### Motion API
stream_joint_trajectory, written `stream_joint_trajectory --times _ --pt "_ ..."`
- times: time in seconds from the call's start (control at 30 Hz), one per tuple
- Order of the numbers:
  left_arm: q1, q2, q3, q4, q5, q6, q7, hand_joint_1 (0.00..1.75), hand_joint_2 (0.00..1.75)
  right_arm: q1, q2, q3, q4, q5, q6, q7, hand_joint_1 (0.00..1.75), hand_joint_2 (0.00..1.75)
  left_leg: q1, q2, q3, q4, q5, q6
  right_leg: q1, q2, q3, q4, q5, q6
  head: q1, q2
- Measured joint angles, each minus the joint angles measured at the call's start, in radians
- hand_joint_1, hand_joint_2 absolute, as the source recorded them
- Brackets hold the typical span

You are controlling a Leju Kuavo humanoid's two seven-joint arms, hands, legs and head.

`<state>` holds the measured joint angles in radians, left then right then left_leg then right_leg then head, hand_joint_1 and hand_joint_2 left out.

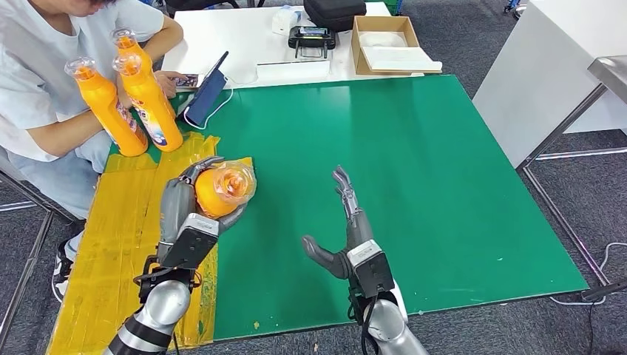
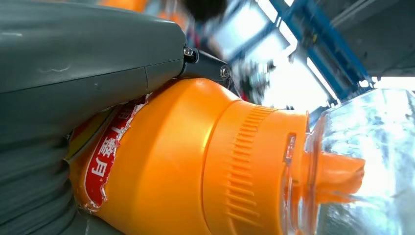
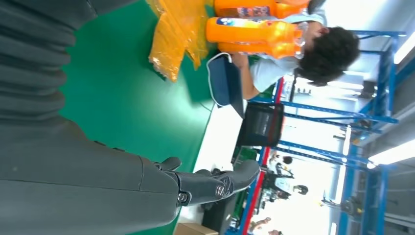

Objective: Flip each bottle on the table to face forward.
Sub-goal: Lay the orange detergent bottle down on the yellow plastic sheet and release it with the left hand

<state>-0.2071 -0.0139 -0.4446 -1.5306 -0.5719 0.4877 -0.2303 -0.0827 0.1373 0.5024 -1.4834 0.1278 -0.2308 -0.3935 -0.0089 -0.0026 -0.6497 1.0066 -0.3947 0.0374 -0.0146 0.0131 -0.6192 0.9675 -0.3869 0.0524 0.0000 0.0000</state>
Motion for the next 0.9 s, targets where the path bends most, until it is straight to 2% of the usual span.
stream_joint_trajectory --times 0.07,0.13,0.23,0.3,0.37,0.6,0.77,0.9 --pt "-0.011 0.006 0.006 0.002 -0.196 0.017 0.080 1.75 1.75 0.016 -0.002 -0.010 -0.036 -0.006 -0.003 -0.013 0.00 1.75 0.000 0.000 0.000 0.000 0.000 0.000 0.000 0.000 0.000 0.000 0.000 0.000 0.000 0.000" --pt "-0.036 0.016 0.016 0.014 -0.411 -0.009 0.182 1.75 1.75 0.035 -0.004 -0.023 -0.090 -0.009 -0.012 -0.023 0.00 1.75 0.000 -0.001 0.000 0.000 0.000 0.000 0.000 -0.001 0.000 0.000 0.000 0.000 0.000 0.000" --pt "-0.102 0.031 0.026 0.077 -0.648 -0.117 0.312 1.75 1.75 0.061 -0.007 -0.039 -0.181 0.000 -0.034 -0.038 0.00 1.75 0.000 0.000 0.000 0.000 0.001 0.000 0.000 -0.001 0.000 0.000 0.000 0.000 0.000 0.000" --pt "-0.165 0.036 0.027 0.158 -0.726 -0.220 0.363 1.75 1.75 0.070 -0.008 -0.046 -0.239 0.015 -0.051 -0.049 0.00 1.75 0.000 0.000 0.000 0.000 0.001 -0.001 0.000 -0.001 0.000 0.000 0.001 0.000 0.000 0.000" --pt "-0.227 0.037 0.024 0.256 -0.744 -0.296 0.379 1.75 1.75 0.072 -0.008 -0.048 -0.284 0.025 -0.066 -0.055 0.00 1.75 0.000 0.000 0.000 0.000 0.002 -0.002 0.000 -0.001 0.000 0.000 0.002 -0.001 0.000 0.000" --pt "-0.373 0.036 0.015 0.554 -0.695 -0.381 0.395 1.75 1.75 0.072 -0.008 -0.046 -0.353 0.034 -0.091 -0.074 0.00 1.75 0.000 0.003 0.000 0.000 0.002 -0.002 0.000 -0.001 -0.001 0.000 0.003 -0.003 0.000 0.000" --pt "-0.454 0.016 0.034 0.798 -0.618 -0.348 0.396 1.75 1.75 0.038 -0.010 -0.020 -0.360 0.039 -0.091 -0.048 0.00 1.75 0.000 0.003 0.000 0.000 0.002 -0.002 0.001 -0.001 -0.001 0.001 0.003 -0.003 0.000 0.000" --pt "-0.479 -0.002 0.069 0.916 -0.559 -0.336 0.382 1.75 1.75 0.012 -0.012 -0.001 -0.355 0.028 -0.089 -0.039 0.00 1.75 0.000 0.003 0.000 0.000 0.002 -0.002 0.001 -0.001 -0.001 0.001 0.003 -0.003 0.000 0.000"
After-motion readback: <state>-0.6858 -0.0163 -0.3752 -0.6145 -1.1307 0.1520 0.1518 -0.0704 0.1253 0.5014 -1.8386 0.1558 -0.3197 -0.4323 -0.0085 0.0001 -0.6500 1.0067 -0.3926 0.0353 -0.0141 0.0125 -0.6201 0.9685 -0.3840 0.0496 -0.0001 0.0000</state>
